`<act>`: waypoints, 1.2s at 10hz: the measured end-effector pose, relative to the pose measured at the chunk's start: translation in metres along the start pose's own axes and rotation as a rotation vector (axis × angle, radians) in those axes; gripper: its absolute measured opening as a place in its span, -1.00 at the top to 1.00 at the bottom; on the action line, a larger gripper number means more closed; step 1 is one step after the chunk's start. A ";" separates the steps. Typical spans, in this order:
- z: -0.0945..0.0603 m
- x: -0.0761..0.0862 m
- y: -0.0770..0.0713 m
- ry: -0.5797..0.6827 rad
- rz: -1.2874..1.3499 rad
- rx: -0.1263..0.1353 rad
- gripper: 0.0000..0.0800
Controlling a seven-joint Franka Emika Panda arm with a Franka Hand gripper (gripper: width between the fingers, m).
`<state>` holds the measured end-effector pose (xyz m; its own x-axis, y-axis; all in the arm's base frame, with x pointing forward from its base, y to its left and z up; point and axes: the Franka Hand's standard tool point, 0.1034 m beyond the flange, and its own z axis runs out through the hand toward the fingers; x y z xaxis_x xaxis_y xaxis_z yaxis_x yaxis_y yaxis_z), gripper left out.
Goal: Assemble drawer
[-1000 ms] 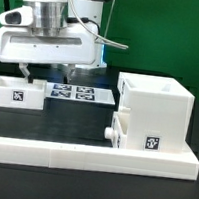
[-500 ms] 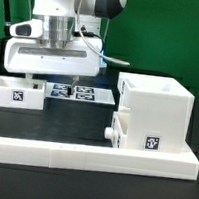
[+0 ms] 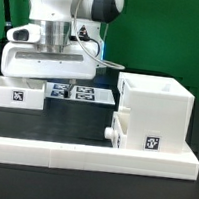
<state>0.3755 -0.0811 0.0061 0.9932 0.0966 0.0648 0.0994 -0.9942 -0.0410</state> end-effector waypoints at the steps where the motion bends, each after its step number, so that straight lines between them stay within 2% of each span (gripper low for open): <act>1: 0.000 -0.002 0.005 0.000 0.001 -0.002 -0.62; 2: 0.000 -0.003 0.008 0.000 0.007 -0.004 -0.62; 5: 0.000 -0.003 0.007 0.000 0.005 -0.003 0.41; 6: 0.000 -0.003 0.007 0.000 0.005 -0.003 0.41; 7: 0.000 -0.003 0.007 0.000 0.005 -0.003 0.85; 12: 0.000 -0.002 0.007 0.001 0.005 -0.004 0.90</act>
Offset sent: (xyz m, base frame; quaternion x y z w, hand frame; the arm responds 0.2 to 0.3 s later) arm 0.0000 0.0000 0.0000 0.0000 0.0000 0.0000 1.0000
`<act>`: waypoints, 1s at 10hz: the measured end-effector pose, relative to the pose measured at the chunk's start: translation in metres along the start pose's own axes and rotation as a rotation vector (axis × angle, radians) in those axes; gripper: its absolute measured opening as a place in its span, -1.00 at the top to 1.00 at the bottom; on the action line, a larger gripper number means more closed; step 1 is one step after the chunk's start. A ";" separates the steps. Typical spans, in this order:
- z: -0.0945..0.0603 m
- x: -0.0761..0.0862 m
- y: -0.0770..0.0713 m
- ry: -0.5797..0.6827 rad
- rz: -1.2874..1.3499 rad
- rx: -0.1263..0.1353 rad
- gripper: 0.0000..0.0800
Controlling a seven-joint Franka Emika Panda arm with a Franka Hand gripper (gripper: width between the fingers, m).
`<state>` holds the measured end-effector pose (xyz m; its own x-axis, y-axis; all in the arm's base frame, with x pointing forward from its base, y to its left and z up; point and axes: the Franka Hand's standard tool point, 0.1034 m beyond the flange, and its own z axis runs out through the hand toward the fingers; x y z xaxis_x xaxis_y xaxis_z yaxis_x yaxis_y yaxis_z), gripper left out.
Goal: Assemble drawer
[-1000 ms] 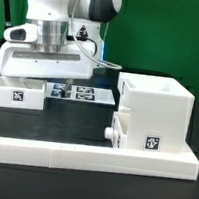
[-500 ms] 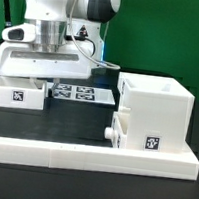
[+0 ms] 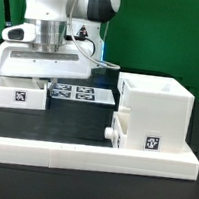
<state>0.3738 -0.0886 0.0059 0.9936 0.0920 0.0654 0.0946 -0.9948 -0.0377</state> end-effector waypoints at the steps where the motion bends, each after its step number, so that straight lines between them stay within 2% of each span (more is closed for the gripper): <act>1: -0.001 0.001 -0.001 0.001 -0.002 0.000 0.90; 3: -0.017 0.012 -0.020 -0.033 -0.082 0.024 0.89; 4: -0.029 0.022 -0.028 -0.065 -0.156 0.048 0.89; 5: -0.039 0.033 -0.036 -0.078 -0.223 0.047 0.89; 7: -0.036 0.031 -0.035 -0.071 -0.248 0.047 0.89; 9: -0.035 0.031 -0.035 -0.068 -0.418 0.052 0.89; 10: -0.035 0.038 -0.034 -0.056 -0.562 0.044 0.89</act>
Offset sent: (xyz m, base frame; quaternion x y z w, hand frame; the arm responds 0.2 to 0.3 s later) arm 0.0266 0.0207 0.0426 0.0236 -0.0877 -0.1803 0.9794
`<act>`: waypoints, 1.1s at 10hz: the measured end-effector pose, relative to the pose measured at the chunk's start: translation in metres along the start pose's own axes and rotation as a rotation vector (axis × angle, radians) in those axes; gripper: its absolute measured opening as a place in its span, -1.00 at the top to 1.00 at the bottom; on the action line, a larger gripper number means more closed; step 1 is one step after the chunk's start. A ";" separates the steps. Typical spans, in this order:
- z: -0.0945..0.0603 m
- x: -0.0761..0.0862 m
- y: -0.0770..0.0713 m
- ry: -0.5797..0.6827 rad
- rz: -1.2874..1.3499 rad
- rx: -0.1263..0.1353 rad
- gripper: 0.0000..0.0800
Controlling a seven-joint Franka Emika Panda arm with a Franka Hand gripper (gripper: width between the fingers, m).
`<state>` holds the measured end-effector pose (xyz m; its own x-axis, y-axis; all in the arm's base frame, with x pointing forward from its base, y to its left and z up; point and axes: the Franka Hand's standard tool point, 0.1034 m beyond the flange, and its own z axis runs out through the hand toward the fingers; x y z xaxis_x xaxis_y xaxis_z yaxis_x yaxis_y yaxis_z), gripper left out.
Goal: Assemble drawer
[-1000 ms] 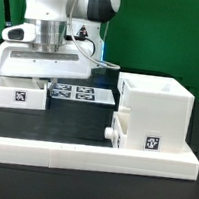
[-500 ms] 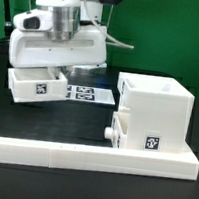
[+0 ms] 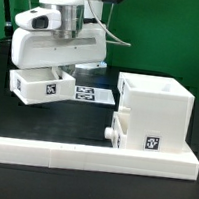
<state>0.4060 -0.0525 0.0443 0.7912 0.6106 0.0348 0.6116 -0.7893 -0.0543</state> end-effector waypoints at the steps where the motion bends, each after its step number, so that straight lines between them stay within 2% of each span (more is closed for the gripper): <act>1: -0.004 0.009 0.007 0.002 -0.116 -0.010 0.89; 2: -0.009 0.016 0.014 0.011 -0.218 -0.026 0.89; 4: -0.017 0.034 0.027 -0.003 -0.392 -0.030 0.89; 5: -0.020 0.042 0.030 -0.009 -0.492 -0.048 0.89; 9: -0.018 0.038 0.031 -0.020 -0.724 -0.042 0.89; 11: -0.021 0.054 0.039 -0.025 -0.765 -0.045 0.89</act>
Offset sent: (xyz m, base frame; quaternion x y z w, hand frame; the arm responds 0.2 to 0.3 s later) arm 0.0544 0.0046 0.0163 0.0019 -0.0191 -0.2247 0.9742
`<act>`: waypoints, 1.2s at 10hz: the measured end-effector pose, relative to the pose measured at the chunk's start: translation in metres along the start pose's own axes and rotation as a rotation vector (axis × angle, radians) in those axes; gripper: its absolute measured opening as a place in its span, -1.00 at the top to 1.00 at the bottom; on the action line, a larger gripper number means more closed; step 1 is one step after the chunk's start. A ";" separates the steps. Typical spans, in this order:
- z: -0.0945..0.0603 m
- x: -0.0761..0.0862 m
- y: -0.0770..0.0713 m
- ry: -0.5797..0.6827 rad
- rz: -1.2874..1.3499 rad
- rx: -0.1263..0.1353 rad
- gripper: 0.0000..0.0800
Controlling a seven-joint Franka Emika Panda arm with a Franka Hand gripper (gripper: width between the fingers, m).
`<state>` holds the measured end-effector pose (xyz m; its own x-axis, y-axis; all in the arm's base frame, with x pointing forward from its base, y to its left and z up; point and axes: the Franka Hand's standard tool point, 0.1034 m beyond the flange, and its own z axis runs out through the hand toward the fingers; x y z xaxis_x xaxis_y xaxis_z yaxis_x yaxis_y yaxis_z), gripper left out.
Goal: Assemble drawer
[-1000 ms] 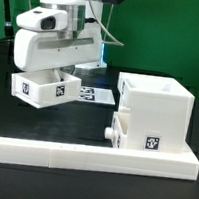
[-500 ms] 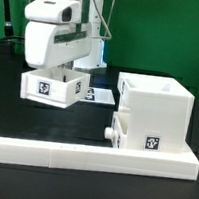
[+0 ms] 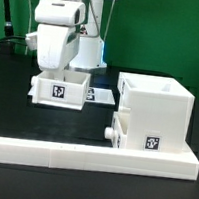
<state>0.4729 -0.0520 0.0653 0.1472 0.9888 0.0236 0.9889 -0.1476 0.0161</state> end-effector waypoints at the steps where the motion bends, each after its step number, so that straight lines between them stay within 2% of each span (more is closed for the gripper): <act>1: -0.002 0.005 0.011 -0.001 -0.012 -0.003 0.89; 3: 0.000 0.019 0.032 0.002 -0.039 -0.007 0.89; 4: 0.002 0.024 0.038 0.000 -0.058 -0.004 0.89; 7: 0.004 0.022 0.036 -0.001 -0.053 0.000 0.89; 9: 0.007 0.021 0.035 -0.002 -0.150 0.006 0.89; 11: 0.011 0.031 0.046 -0.006 -0.203 0.007 0.89; 12: 0.012 0.034 0.047 -0.014 -0.260 0.006 0.89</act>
Offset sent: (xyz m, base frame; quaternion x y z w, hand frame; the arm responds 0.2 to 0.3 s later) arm 0.0482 0.0210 -0.0060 0.0198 -0.0496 -0.1002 0.9935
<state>0.5246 -0.0256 0.0548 -0.1115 0.9938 0.0052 0.9937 0.1114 0.0136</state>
